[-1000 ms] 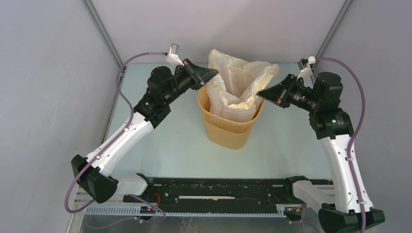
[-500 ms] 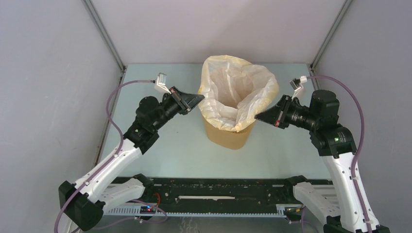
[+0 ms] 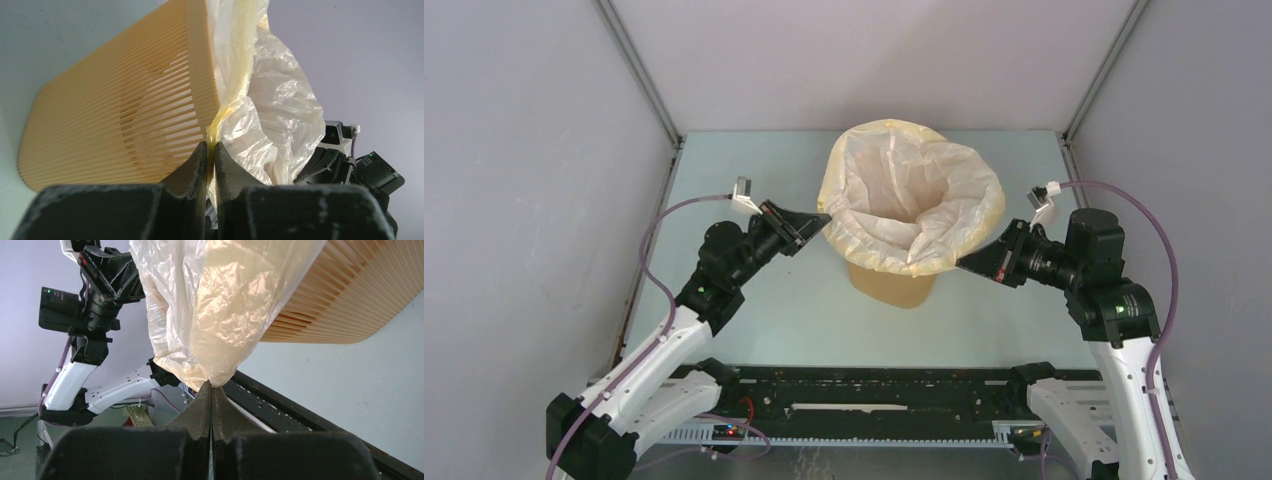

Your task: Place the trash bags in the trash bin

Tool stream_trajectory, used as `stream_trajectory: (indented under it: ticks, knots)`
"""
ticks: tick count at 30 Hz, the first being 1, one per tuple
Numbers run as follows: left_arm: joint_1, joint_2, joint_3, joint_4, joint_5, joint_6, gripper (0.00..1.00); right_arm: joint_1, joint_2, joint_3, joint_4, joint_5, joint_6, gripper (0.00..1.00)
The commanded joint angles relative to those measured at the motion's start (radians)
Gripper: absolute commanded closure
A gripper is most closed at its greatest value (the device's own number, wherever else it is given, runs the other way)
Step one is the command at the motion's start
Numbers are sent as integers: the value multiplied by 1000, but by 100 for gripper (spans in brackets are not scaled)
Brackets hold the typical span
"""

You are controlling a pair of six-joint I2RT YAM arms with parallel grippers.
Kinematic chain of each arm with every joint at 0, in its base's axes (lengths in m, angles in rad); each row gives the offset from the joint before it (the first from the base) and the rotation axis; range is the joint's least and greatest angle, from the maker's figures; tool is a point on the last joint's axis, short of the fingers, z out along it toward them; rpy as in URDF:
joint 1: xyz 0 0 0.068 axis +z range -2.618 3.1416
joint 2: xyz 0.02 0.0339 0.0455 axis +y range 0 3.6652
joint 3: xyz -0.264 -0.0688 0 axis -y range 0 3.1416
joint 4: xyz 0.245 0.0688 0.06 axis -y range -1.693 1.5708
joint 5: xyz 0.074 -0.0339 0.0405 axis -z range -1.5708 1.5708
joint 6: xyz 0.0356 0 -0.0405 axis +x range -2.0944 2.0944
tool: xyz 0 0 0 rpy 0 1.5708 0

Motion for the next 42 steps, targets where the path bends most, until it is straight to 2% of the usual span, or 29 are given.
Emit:
stream_trajectory:
  ticks: [1, 4, 8, 12, 18, 28, 33, 38, 42]
  knots:
    - [9, -27, -8, 25, 26, -53, 84, -3, -7, 1, 15, -14, -3, 100]
    - [15, -29, 6, 10, 24, -52, 81, -3, -3, 0, 21, -23, -4, 100]
    - [26, -11, 20, 10, 47, -63, 81, -4, -5, 1, 20, -11, -12, 100]
    - [30, -31, -6, -27, 25, -91, 91, -11, -8, 1, -4, 40, -19, 100]
    - [34, -75, -65, -34, 23, -116, 100, -24, -7, 0, -67, 55, -21, 100]
    - [34, -83, -70, -143, 19, -119, 100, -14, 34, -33, -57, 43, -10, 100]
    - [38, -26, -39, -263, -23, -106, 100, -22, 69, -47, 2, 72, -22, 100]
    - [40, 101, 10, -259, 21, -81, 100, -36, 113, -47, 0, 105, -79, 100]
    - [40, 142, 57, -281, 33, -29, 99, -40, 143, -47, 13, 106, -121, 100]
